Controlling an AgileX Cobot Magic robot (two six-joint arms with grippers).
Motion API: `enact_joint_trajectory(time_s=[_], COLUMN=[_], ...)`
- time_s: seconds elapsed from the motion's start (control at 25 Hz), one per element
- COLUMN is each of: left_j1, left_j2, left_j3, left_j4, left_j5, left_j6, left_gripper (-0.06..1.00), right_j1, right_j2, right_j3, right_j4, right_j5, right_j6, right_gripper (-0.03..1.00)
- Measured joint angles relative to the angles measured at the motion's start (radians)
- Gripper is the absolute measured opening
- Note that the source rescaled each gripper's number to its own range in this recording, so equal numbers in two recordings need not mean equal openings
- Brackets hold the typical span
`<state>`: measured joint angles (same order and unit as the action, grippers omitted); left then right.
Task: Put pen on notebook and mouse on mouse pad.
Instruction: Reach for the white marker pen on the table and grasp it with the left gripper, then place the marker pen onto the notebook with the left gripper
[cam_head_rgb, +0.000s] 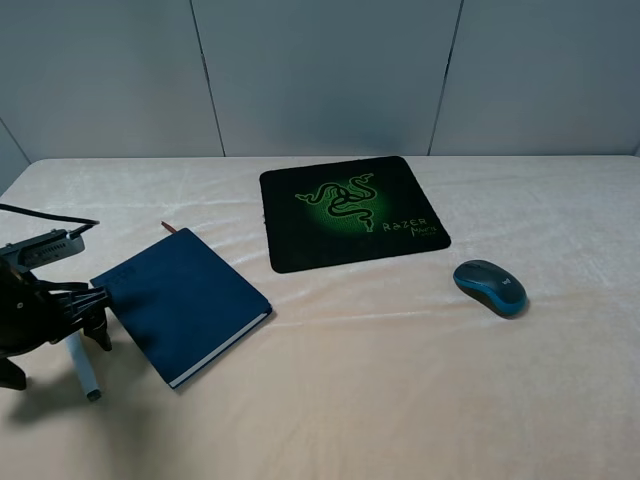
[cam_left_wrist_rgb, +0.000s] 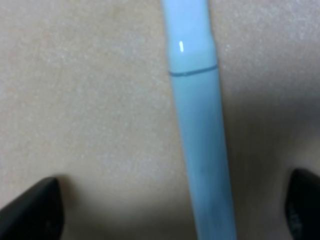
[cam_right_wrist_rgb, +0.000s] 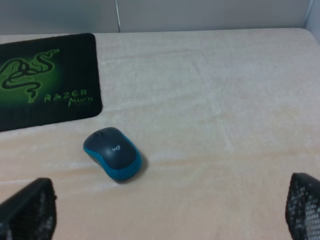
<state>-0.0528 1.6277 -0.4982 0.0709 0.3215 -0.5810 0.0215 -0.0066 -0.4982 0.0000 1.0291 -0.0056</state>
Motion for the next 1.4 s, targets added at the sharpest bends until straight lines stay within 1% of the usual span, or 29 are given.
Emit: enact_joint_trajectory(time_s=[0.12, 0.28, 0.48, 0.52, 0.76, 0.92, 1.2, 1.4], left_j1=[0.000, 0.000, 0.000, 0.000, 0.000, 0.000, 0.000, 0.000], left_j2=[0.000, 0.000, 0.000, 0.000, 0.000, -0.018, -0.160, -0.268], left_j3=[0.000, 0.000, 0.000, 0.000, 0.000, 0.000, 0.001, 0.001], left_j4=[0.000, 0.000, 0.000, 0.000, -0.002, -0.014, -0.024, -0.062], left_j5=[0.000, 0.000, 0.000, 0.000, 0.000, 0.023, 0.102, 0.145], left_j6=[0.000, 0.000, 0.000, 0.000, 0.000, -0.008, -0.023, -0.026], left_gripper=[0.66, 0.40, 0.02, 0.00, 0.00, 0.00, 0.00, 0.00], right_j1=[0.000, 0.000, 0.000, 0.000, 0.000, 0.000, 0.000, 0.000], right_j2=[0.000, 0.000, 0.000, 0.000, 0.000, 0.000, 0.000, 0.000], right_j3=[0.000, 0.000, 0.000, 0.000, 0.000, 0.000, 0.000, 0.000], right_j4=[0.000, 0.000, 0.000, 0.000, 0.000, 0.000, 0.000, 0.000], right_j5=[0.000, 0.000, 0.000, 0.000, 0.000, 0.000, 0.000, 0.000], right_j6=[0.000, 0.000, 0.000, 0.000, 0.000, 0.000, 0.000, 0.000], right_gripper=[1.00, 1.00, 1.00, 1.00, 1.00, 1.00, 1.00, 1.00])
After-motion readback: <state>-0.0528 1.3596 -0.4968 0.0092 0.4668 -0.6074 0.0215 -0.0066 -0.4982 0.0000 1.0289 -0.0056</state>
